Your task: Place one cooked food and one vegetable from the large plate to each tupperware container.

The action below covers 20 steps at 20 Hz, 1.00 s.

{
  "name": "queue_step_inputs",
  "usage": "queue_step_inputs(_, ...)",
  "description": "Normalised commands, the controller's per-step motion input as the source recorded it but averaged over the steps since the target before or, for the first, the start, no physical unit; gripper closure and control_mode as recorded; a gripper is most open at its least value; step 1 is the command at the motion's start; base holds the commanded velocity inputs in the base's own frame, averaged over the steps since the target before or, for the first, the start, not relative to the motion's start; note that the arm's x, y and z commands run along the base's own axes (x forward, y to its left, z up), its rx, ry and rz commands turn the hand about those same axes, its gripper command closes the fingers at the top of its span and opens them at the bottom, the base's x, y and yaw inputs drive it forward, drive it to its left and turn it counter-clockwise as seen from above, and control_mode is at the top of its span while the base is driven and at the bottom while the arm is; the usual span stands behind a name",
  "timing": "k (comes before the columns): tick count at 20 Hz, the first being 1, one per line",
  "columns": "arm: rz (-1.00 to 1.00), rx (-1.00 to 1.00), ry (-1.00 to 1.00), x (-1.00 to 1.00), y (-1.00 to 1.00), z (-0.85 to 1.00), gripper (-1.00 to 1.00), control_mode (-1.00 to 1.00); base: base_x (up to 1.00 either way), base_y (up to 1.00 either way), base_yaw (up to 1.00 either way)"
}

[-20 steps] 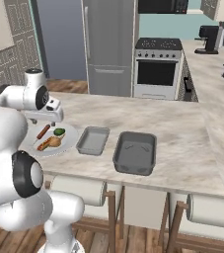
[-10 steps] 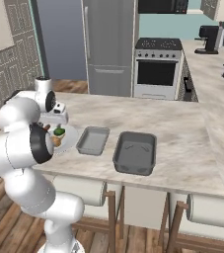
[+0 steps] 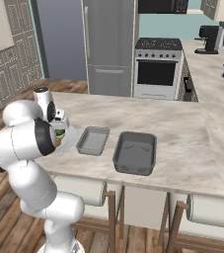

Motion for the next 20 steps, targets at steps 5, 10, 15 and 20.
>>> queue_step_inputs(5, 0.0, 0.0, 0.0, 0.13, 0.18, -0.26, -1.0, -1.0, 0.0, 0.0, 0.0)
queue_step_inputs(10, -0.03, 0.0, 0.0, 0.35, 0.14, -0.17, -1.0, -1.0, 0.0, 0.0, 0.0)
queue_step_inputs(15, -0.01, 0.0, 0.02, 0.27, 0.0, -0.21, -1.0, -1.0, 0.0, 0.0, 0.0)
queue_step_inputs(20, 0.0, 0.0, 0.08, -0.02, -0.01, -0.2, -1.0, -1.0, 0.0, 0.0, 0.0)
